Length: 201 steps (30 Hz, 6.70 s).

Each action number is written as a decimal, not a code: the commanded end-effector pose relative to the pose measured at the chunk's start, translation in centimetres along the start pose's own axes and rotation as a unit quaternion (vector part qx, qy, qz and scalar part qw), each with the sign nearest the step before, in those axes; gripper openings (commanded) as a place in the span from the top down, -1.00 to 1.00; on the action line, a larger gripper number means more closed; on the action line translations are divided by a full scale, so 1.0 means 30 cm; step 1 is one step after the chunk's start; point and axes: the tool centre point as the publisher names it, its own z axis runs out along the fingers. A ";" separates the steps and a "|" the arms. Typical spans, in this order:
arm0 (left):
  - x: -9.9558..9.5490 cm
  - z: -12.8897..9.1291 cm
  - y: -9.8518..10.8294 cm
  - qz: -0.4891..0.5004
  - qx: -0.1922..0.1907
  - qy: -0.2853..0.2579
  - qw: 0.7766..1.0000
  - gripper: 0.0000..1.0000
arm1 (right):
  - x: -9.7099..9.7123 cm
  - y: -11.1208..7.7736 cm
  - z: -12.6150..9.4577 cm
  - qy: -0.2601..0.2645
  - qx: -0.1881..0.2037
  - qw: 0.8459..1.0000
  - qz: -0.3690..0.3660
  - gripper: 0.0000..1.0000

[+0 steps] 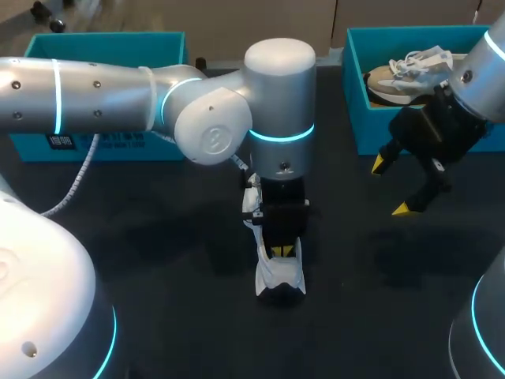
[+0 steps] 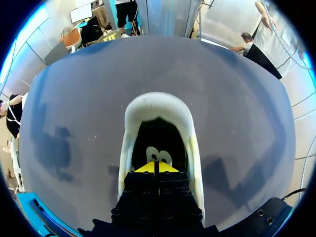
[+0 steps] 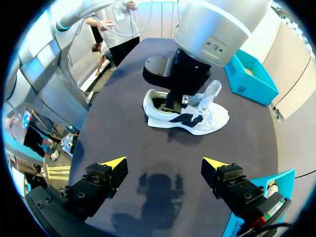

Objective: Take the shoe out of the shoebox, open the shoe tongue, remove and reinsert the insole, then place the shoe into the shoebox

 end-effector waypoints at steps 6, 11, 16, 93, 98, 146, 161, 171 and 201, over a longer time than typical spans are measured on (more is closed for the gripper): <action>-0.020 0.066 0.016 -0.011 0.005 0.012 1.000 1.00 | 0.000 0.000 0.004 0.000 0.002 1.000 0.000 -1.00; -0.016 0.027 0.005 -0.008 0.010 -0.001 1.000 1.00 | 0.000 0.000 0.004 0.000 0.002 1.000 0.000 -1.00; -0.023 0.015 -0.018 0.000 0.012 -0.010 1.000 1.00 | 0.000 0.000 0.004 0.000 0.002 1.000 0.000 -1.00; 0.017 -0.147 0.113 0.002 -0.261 -0.035 0.965 1.00 | 0.000 0.000 0.004 0.000 0.002 1.000 0.000 -1.00; 0.003 -0.153 0.145 -0.007 -0.264 -0.035 0.964 1.00 | 0.000 0.000 0.004 0.000 0.002 1.000 0.000 -1.00; 0.020 -0.204 0.220 -0.027 -0.246 -0.014 0.969 -1.00 | 0.000 0.000 0.004 0.000 0.002 1.000 0.000 -1.00; 0.031 -0.272 0.260 -0.010 -0.250 -0.012 0.968 -1.00 | 0.000 0.000 0.004 0.000 0.002 1.000 0.000 -1.00; 0.063 -0.348 0.320 -0.016 -0.258 -0.014 0.966 -1.00 | 0.000 0.000 0.004 0.000 0.002 1.000 0.000 -1.00; 0.054 -0.298 0.313 0.009 -0.239 0.002 0.971 0.48 | 0.000 0.000 0.004 0.000 0.002 1.000 0.000 -1.00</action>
